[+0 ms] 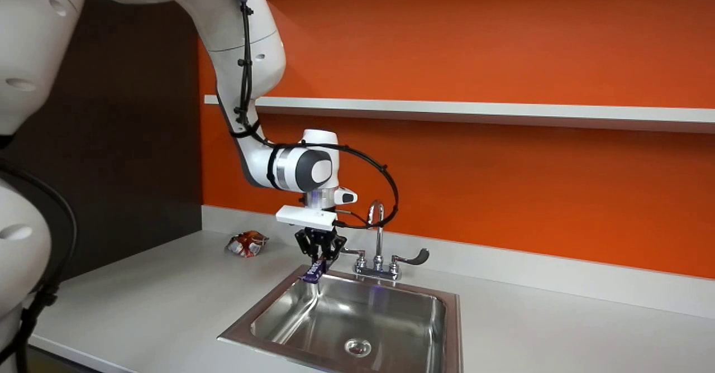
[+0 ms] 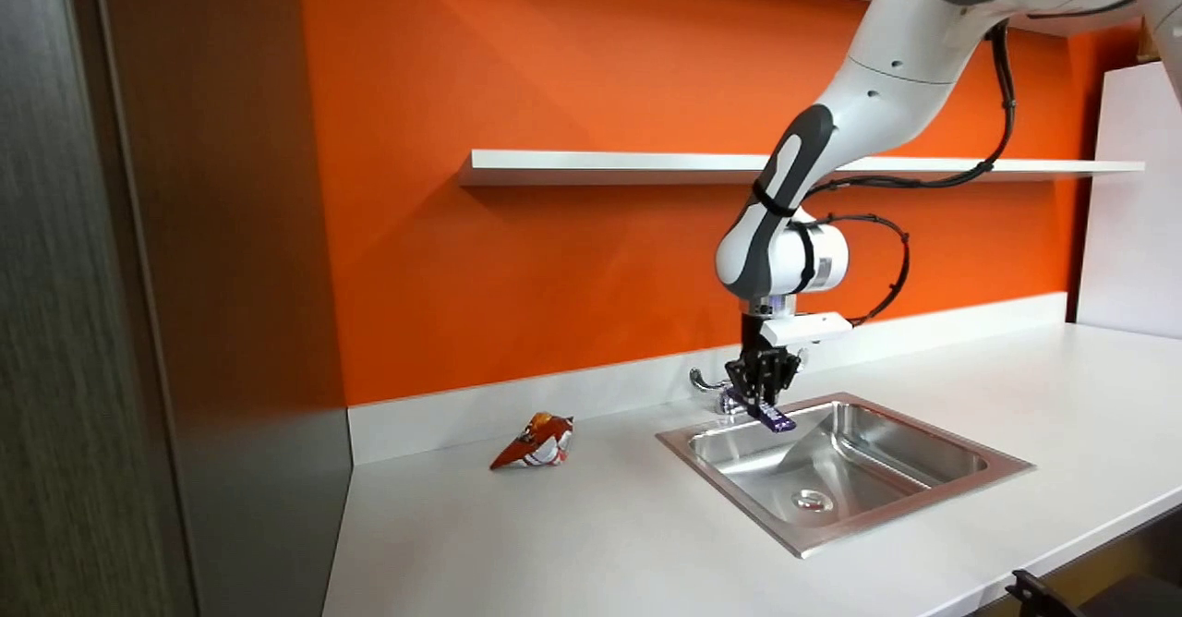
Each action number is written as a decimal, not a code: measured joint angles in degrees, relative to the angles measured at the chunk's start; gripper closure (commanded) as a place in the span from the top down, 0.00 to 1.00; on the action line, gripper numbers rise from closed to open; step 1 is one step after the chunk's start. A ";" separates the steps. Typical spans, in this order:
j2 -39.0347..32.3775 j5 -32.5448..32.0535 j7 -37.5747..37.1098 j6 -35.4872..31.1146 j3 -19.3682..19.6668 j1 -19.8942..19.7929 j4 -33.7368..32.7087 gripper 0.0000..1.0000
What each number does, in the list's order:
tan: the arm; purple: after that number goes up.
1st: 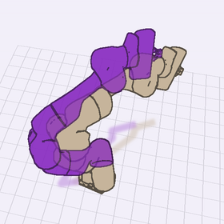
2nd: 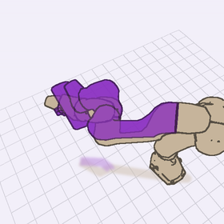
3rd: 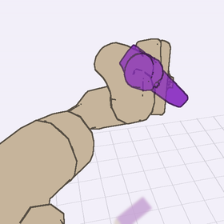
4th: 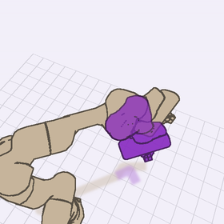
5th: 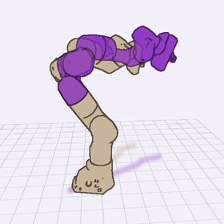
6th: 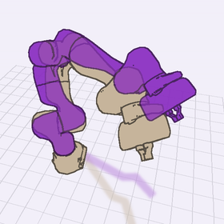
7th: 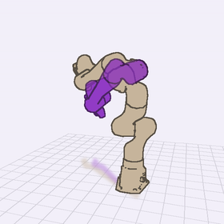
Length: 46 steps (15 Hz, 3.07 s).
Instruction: Put the purple lunch bar into the sink
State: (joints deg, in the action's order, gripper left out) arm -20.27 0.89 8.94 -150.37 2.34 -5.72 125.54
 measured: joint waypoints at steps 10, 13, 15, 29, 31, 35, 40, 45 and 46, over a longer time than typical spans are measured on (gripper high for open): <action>-11.35 1.18 -0.06 -0.13 -0.01 -1.03 -5.90 0.07; -13.47 1.37 -0.06 -0.24 -0.03 -1.89 -6.51 0.07; -14.93 1.45 -0.06 -0.39 -0.11 -2.45 -6.68 0.07; -22.66 2.90 -0.06 -2.57 -1.34 -4.43 -9.68 0.07; -23.04 2.91 -0.06 -2.60 -1.49 -4.56 -10.05 0.07; -23.65 2.91 -0.06 -2.63 -1.66 -4.72 -10.57 0.68; -23.33 2.91 -0.08 -3.14 -1.66 -4.75 -11.29 1.00; -20.53 2.91 -0.10 -3.89 -1.64 -4.83 -11.26 1.00; -19.59 2.91 -0.10 -3.93 -1.63 -4.84 -10.97 1.00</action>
State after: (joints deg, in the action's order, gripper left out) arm -39.86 3.80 8.83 -154.30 0.71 -10.56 114.57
